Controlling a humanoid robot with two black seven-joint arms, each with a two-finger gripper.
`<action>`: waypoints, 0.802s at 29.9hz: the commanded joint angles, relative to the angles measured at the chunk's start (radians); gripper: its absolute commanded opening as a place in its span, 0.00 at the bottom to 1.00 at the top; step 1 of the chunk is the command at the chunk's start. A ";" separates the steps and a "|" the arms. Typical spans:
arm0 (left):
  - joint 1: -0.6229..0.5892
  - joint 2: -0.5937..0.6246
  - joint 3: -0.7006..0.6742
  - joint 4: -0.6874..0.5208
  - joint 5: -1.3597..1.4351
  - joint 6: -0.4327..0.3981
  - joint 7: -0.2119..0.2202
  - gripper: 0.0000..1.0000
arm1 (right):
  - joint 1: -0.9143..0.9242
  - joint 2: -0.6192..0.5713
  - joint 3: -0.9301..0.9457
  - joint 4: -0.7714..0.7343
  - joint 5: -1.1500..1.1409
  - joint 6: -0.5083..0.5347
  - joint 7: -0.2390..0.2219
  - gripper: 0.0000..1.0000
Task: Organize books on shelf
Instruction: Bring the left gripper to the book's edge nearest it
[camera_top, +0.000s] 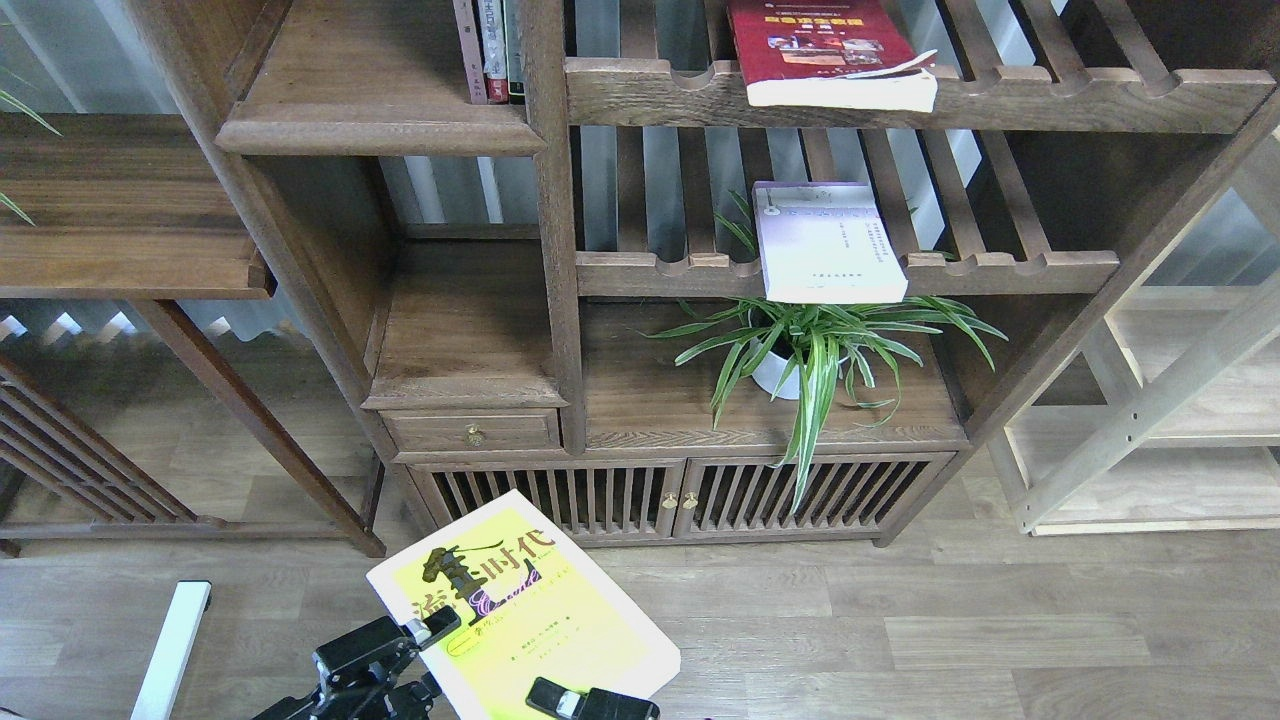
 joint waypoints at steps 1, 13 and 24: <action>-0.003 0.015 0.001 -0.001 -0.003 0.000 0.000 0.62 | 0.015 0.000 -0.017 -0.011 -0.006 0.000 0.000 0.15; -0.023 0.025 0.020 -0.001 -0.023 0.000 0.000 0.60 | 0.036 0.000 -0.027 -0.037 -0.006 0.000 0.002 0.15; -0.084 0.066 0.113 -0.008 -0.046 0.000 0.000 0.61 | 0.074 0.000 -0.028 -0.060 -0.003 0.000 0.003 0.15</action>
